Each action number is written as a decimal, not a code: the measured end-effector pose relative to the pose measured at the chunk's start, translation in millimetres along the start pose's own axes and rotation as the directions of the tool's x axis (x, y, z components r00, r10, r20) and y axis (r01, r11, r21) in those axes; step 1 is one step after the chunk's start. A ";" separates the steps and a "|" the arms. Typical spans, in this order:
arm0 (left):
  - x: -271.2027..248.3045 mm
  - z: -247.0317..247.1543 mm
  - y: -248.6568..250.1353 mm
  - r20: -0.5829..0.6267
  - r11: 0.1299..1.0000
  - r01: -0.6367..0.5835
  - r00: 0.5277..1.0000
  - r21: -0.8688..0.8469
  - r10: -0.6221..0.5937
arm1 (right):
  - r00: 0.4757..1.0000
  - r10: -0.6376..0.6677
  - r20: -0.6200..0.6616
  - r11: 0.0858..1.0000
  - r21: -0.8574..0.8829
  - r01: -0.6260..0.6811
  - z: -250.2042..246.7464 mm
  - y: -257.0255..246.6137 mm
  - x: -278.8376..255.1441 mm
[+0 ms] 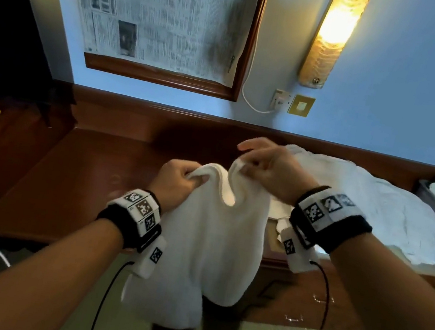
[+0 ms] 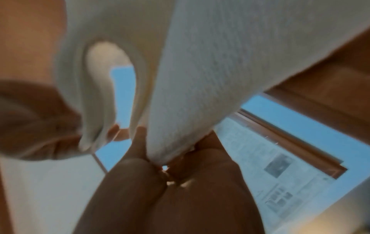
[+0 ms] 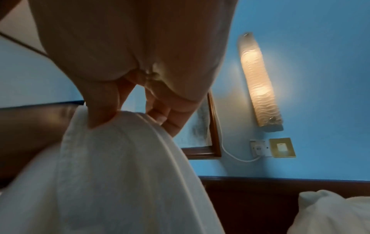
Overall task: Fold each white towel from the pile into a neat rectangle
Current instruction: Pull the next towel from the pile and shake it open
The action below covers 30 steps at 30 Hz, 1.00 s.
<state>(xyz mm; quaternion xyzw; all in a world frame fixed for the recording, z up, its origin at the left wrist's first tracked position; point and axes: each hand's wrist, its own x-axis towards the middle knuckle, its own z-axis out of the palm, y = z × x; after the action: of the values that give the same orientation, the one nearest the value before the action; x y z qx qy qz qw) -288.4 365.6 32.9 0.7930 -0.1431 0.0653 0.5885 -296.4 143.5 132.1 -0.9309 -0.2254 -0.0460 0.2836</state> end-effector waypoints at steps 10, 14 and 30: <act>-22.7 -23.1 38.2 0.089 0.995 -0.033 0.995 -0.093 0.041 | 0.972 -0.112 -0.208 0.992 0.029 0.121 36.7 -13.1 9.5; -52.7 -35.5 -7.4 0.178 0.996 0.086 0.980 0.008 -0.086 | 0.924 -0.045 -0.381 0.977 0.175 0.119 18.1 -28.7 35.5; -116.7 -98.6 -80.1 -0.294 0.978 0.208 0.937 0.031 -0.190 | 0.836 0.258 -0.485 0.947 0.299 -0.119 8.7 3.8 52.6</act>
<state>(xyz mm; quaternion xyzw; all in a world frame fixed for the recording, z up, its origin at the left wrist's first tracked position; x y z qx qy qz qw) -368.7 498.3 -42.6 0.8029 0.0275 0.1253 0.5821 -248.0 166.2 134.2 -0.8571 -0.0510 -0.2367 0.4547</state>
